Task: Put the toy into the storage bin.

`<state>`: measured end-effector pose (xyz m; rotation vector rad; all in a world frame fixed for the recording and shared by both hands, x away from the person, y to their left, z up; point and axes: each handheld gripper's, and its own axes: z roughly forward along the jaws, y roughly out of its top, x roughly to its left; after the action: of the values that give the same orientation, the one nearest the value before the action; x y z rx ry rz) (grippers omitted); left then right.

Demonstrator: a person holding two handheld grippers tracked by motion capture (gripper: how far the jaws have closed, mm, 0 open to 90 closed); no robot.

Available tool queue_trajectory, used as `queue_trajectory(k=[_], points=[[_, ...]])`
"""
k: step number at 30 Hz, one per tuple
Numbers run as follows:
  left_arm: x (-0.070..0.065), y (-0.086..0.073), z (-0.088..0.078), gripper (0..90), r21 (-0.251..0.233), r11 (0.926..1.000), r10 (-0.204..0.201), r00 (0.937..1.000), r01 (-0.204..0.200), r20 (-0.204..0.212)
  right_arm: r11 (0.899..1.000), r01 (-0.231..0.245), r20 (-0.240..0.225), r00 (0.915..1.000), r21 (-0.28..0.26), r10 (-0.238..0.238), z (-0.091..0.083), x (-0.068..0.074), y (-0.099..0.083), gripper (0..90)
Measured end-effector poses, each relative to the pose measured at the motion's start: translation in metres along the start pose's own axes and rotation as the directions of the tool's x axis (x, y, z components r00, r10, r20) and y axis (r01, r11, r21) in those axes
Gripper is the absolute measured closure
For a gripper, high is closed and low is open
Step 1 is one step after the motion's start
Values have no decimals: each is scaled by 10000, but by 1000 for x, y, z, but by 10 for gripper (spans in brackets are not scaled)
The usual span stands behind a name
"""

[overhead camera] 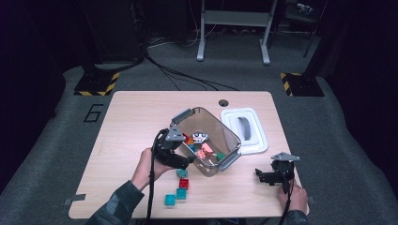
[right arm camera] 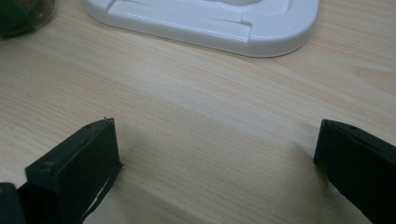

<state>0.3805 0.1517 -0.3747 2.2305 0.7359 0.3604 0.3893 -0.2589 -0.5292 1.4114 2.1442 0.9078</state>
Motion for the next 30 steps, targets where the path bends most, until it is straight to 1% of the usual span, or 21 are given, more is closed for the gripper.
queue_trajectory(k=[1,7,9,10,12,14,16,20,22,23,24,25,26,27,28,30], points=[[0,-3,-2,201,-25,10000,-70,10000,70,-67,10000,-5,3,10000,-4,5,0,0,0,0],[0,-26,-9,155,-55,9999,-142,9986,139,-514,10000,-4,2,10000,-5,4,0,0,0,0],[0,-33,-11,152,33,9999,-150,9978,153,-646,10000,-6,3,10000,-3,6,0,0,0,0],[0,-38,-11,146,34,9997,-245,9973,248,-688,10000,-3,-2,10000,0,3,0,0,0,0],[0,-44,-11,137,105,9995,-276,9969,285,-733,10000,-5,2,10000,0,5,0,0,0,0],[-1,-53,-12,120,143,9992,-355,9954,369,-884,10000,-4,2,10000,-3,4,0,0,0,0],[-4,-62,-10,103,147,9982,-559,9949,573,-842,10000,-1,0,10000,0,1,0,0,0,0],[-10,-80,-5,82,512,9968,-563,9940,613,-942,10000,-2,-1,10000,2,2,0,0,0,0],[-12,-91,0,72,550,9953,-740,9931,792,-915,10000,-4,0,10000,-1,4,0,0,0,0],[-14,-97,3,67,659,9939,-821,9923,884,-926,10000,-2,-1,10000,3,2,0,0,0,0],[-15,-100,4,62,732,9936,-786,9926,855,-930,10000,-3,-2,10000,3,3,0,0,0,0],[-18,-105,7,58,753,9925,-890,9918,961,-916,10000,-3,-3,10000,3,3,0,0,0,0],[-19,-109,9,53,875,9913,-906,9920,983,-878,10000,-5,1,10000,0,5,0,0,0,0],[-20,-112,11,46,845,9909,-975,9917,1045,-833,10000,-3,-3,10000,6,3,0,0,0,0],[-22,-115,13,40,958,9904,-908,9917,994,-907,10000,-37,-4,10000,-3,37,0,0,0,0],[-26,-122,17,18,1081,9886,-959,9916,1051,-868,10000,-2,-1,10000,2,2,0,0,0,0]])
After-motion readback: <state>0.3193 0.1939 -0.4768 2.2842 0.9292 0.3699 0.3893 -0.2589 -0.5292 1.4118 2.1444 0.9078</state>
